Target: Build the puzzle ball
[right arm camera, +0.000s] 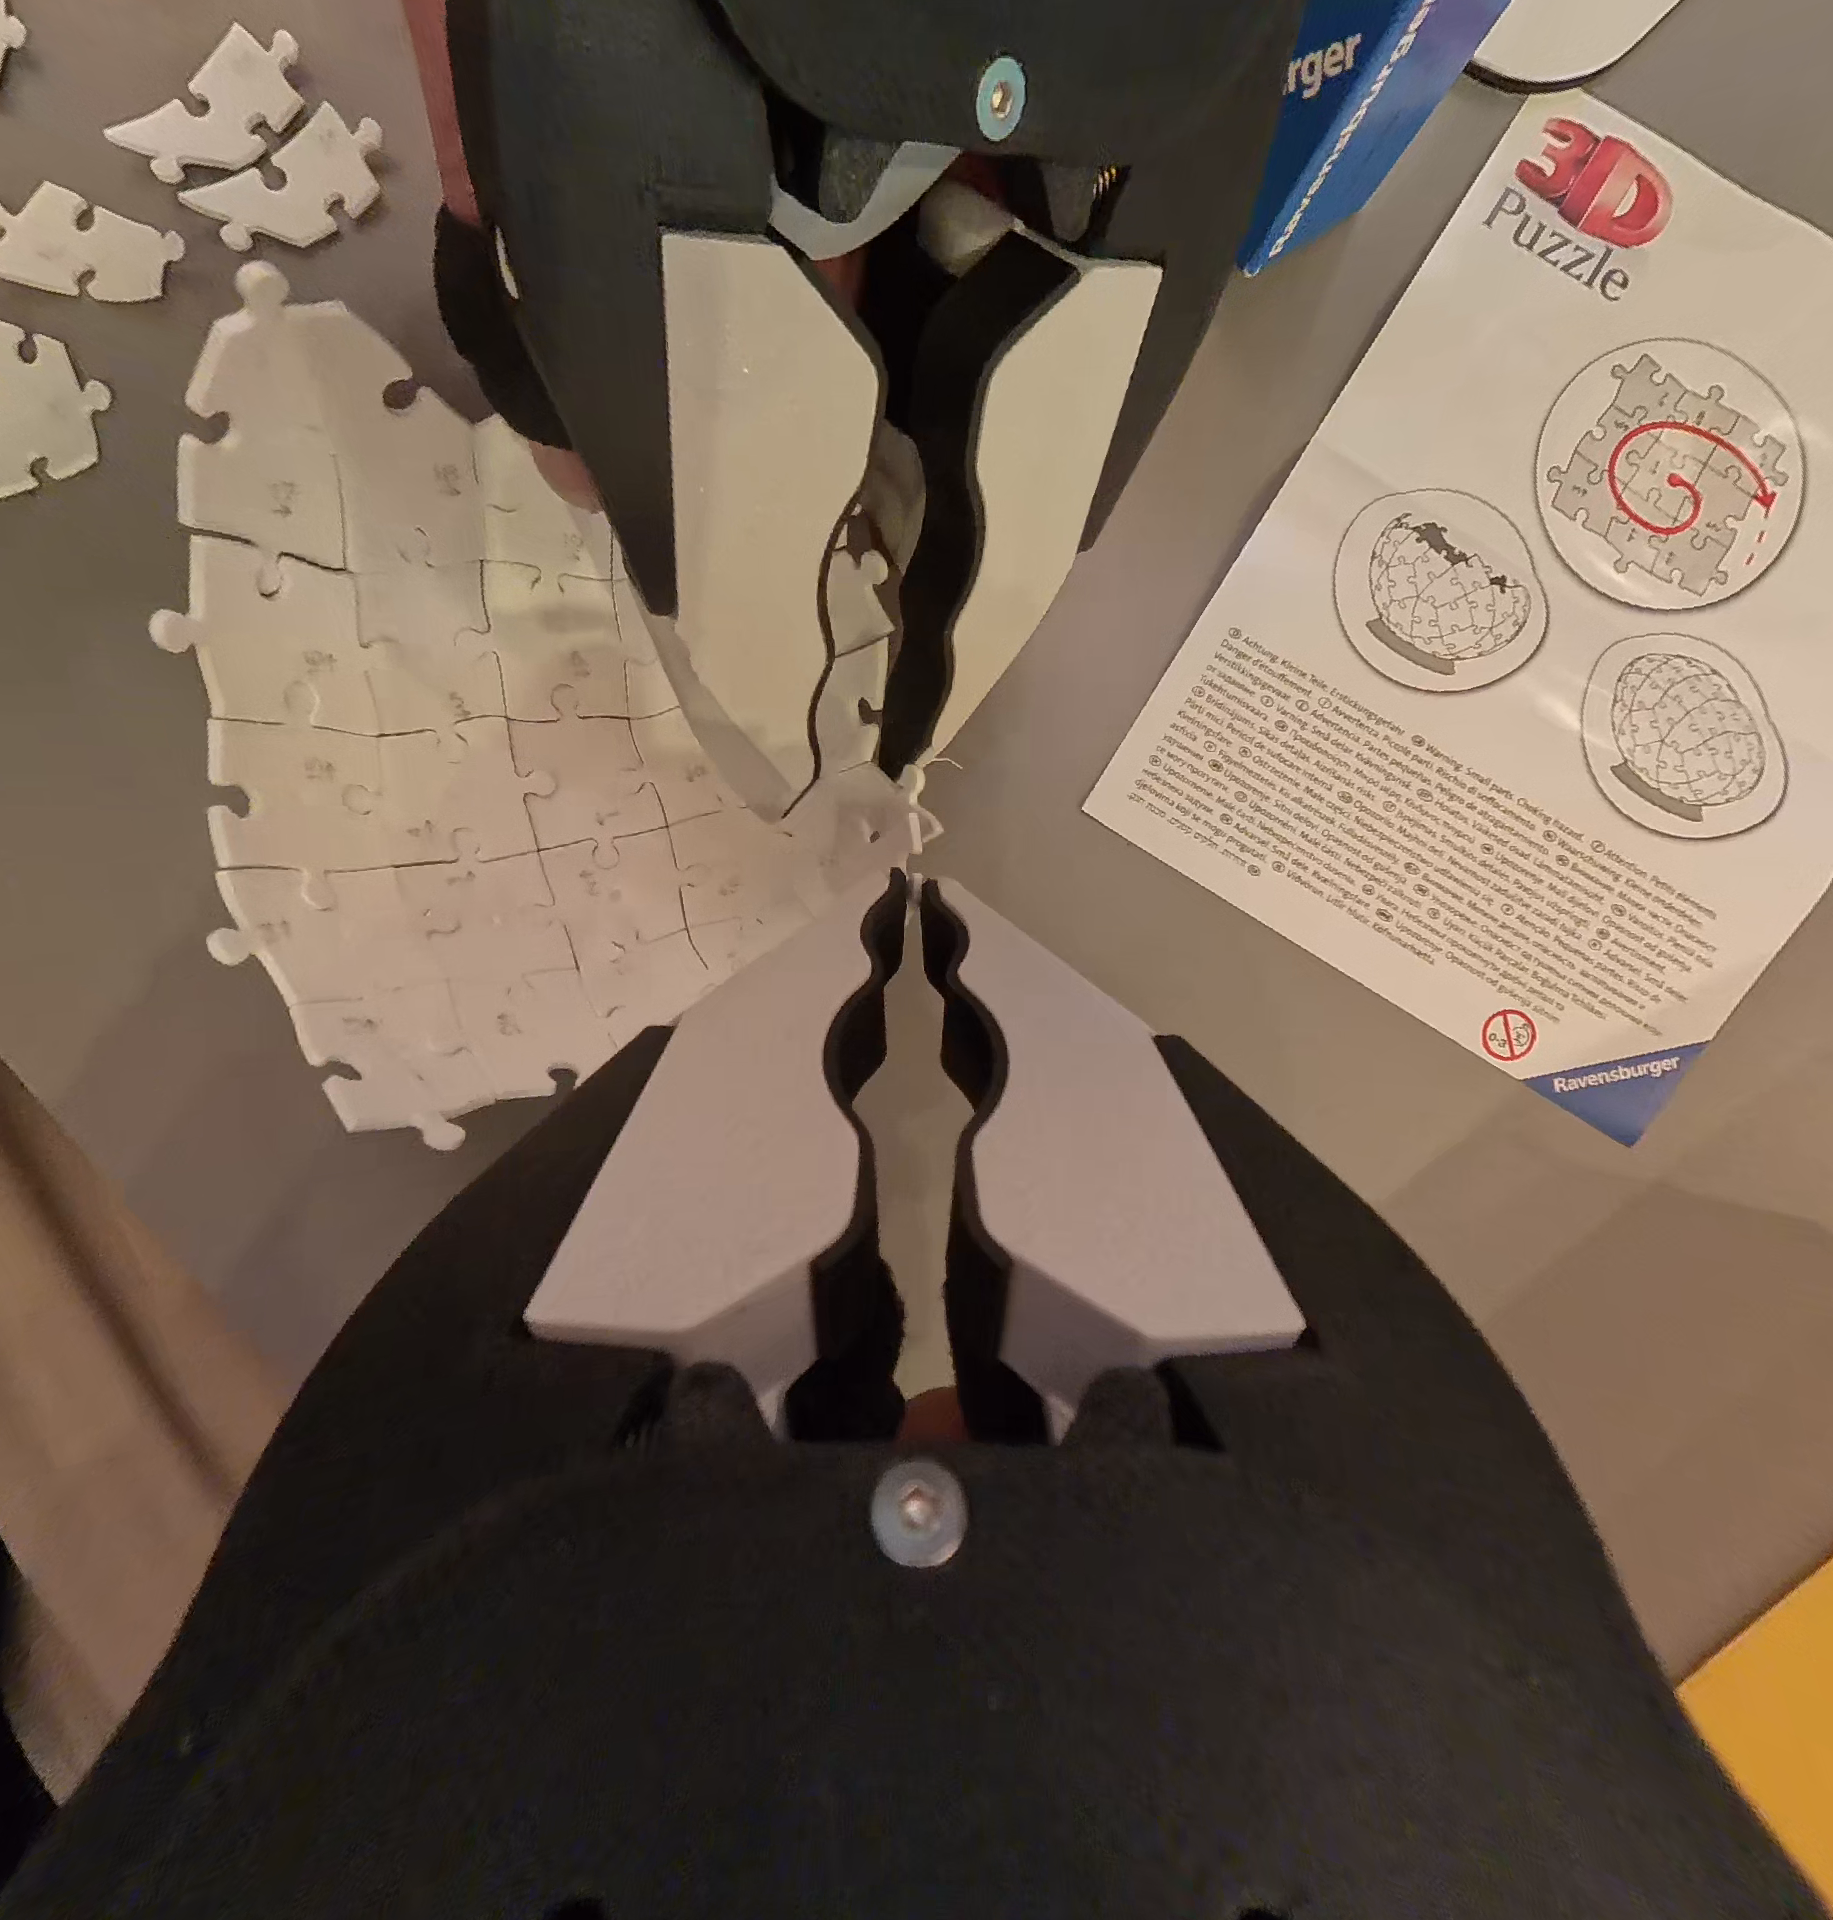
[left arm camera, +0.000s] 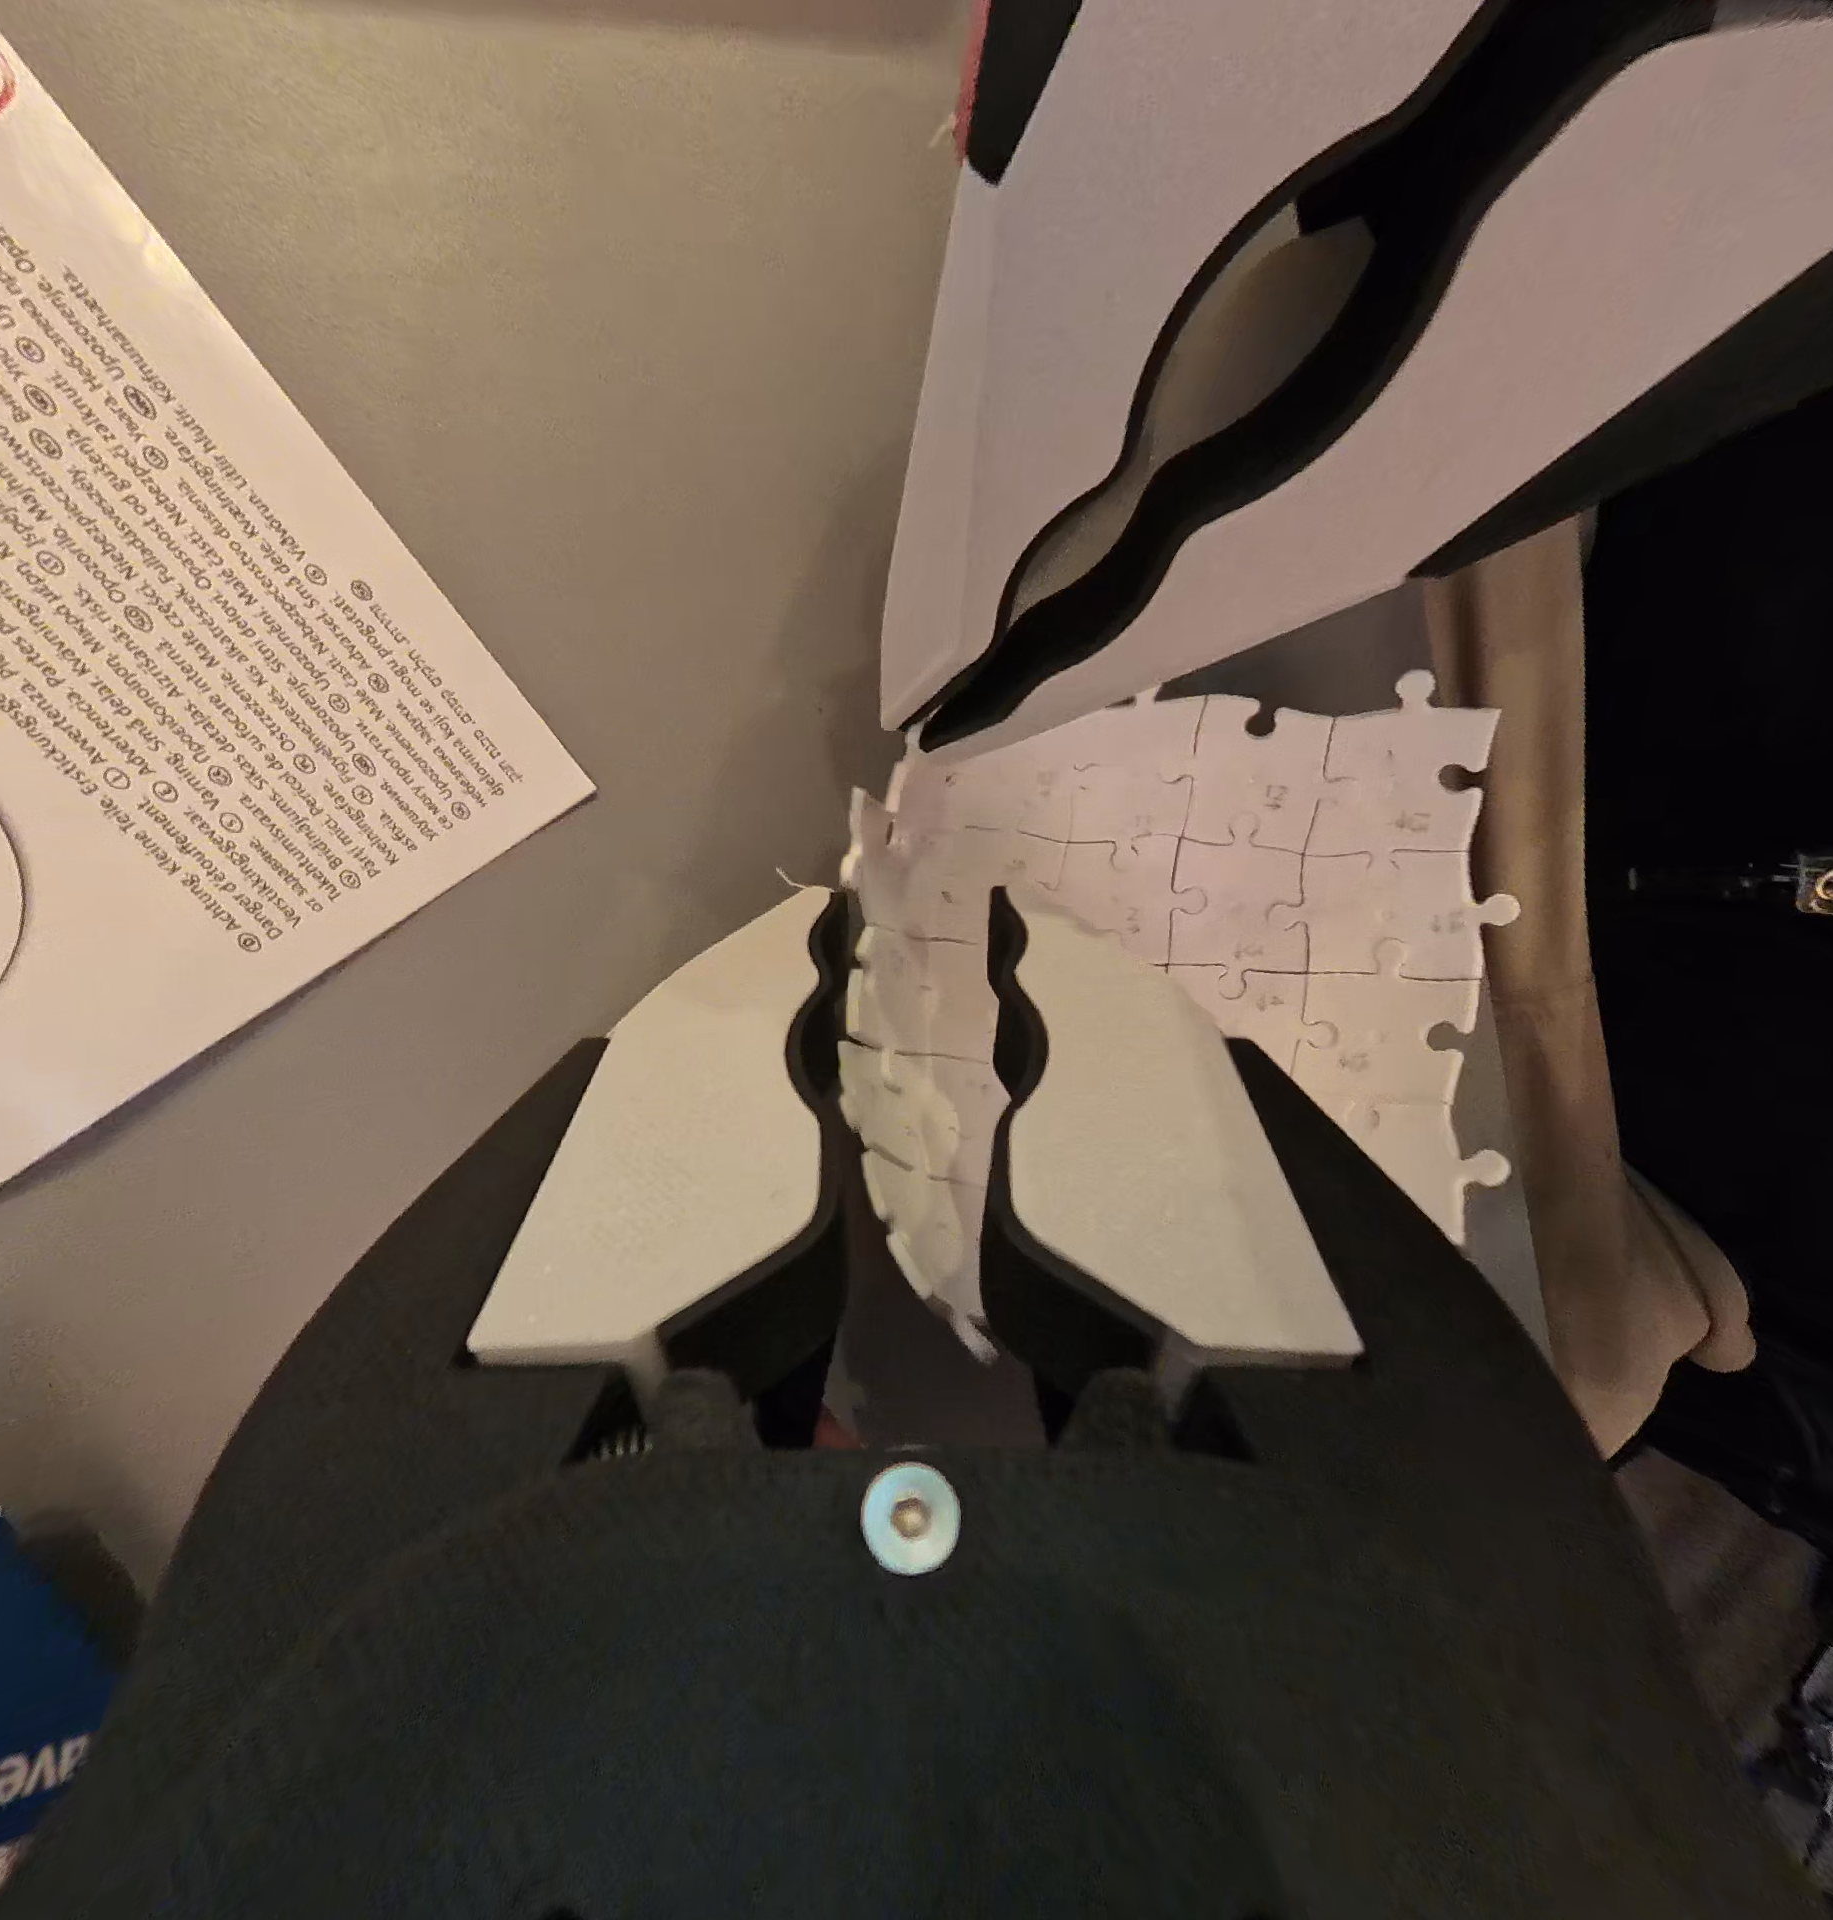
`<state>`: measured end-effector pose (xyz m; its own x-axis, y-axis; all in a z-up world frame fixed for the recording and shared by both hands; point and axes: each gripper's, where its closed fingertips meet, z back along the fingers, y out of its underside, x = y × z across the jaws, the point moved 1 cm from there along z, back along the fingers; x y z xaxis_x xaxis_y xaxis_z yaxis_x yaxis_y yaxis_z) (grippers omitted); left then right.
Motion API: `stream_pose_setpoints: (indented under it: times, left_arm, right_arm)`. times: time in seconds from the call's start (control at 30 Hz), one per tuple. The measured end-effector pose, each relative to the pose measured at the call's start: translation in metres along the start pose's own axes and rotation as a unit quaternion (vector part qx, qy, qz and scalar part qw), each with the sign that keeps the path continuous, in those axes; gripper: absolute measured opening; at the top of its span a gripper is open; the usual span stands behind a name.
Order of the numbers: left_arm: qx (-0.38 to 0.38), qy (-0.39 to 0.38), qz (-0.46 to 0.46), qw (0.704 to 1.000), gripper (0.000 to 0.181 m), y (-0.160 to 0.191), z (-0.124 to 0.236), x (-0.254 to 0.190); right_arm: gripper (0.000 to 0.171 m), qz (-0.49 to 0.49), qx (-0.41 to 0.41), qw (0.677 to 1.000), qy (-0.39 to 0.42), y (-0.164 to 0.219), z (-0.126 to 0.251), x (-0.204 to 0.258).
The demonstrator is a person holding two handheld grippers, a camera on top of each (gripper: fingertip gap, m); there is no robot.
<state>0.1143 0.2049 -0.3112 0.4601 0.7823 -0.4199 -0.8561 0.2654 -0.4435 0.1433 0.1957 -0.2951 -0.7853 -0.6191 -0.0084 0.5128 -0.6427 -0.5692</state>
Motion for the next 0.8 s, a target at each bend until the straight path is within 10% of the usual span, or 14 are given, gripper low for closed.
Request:
stream_pose_setpoints:
  times: [0.8]
  left_arm:
    - [0.001, 0.031, 0.007, 0.999, 0.01, -0.008, -0.018, 0.005]
  right_arm:
    - [0.001, -0.027, 0.009, 0.999, -0.029, 0.01, -0.003, -0.002]
